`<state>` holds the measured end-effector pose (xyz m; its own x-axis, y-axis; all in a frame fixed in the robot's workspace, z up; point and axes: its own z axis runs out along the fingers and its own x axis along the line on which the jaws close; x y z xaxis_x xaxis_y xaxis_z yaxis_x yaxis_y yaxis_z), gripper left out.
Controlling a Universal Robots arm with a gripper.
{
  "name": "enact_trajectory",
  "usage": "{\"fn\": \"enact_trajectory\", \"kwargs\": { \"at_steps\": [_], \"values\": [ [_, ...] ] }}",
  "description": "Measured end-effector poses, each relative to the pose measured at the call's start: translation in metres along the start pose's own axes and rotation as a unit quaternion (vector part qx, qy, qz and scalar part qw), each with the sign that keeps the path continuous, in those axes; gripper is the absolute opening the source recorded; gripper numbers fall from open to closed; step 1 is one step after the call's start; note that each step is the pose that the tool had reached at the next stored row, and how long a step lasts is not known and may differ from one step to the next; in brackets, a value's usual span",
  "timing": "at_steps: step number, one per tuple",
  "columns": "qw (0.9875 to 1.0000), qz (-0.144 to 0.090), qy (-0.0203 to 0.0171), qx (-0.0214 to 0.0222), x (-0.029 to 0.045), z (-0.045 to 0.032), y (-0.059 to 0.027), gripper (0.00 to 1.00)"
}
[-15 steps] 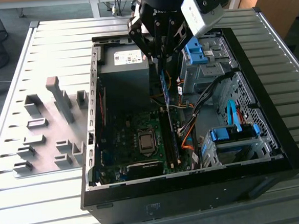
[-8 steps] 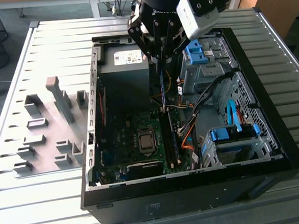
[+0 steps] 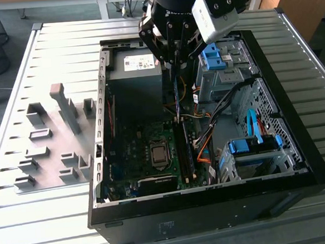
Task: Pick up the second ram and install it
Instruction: 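Insert the second ram into the second slot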
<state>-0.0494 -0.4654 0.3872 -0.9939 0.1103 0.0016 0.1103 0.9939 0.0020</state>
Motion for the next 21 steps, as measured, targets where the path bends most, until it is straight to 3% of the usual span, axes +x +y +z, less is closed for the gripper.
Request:
{"fn": "enact_trajectory", "kwargs": {
  "at_steps": [7, 12, 18, 21],
  "values": [
    [1.0, 0.003, 0.0, 0.0, 0.0, 0.0005, 0.0, 0.14],
    [0.9995, 0.03, -0.0002, 0.001, 0.0, 0.0026, 0.0, 0.14],
    [0.9999, -0.015, -0.0002, 0.0011, -0.0002, 0.0076, 0.0, 0.14],
    [0.9998, -0.02, -0.0001, 0.0012, -0.0013, 0.0119, 0.0001, 0.14]
  ]
}}
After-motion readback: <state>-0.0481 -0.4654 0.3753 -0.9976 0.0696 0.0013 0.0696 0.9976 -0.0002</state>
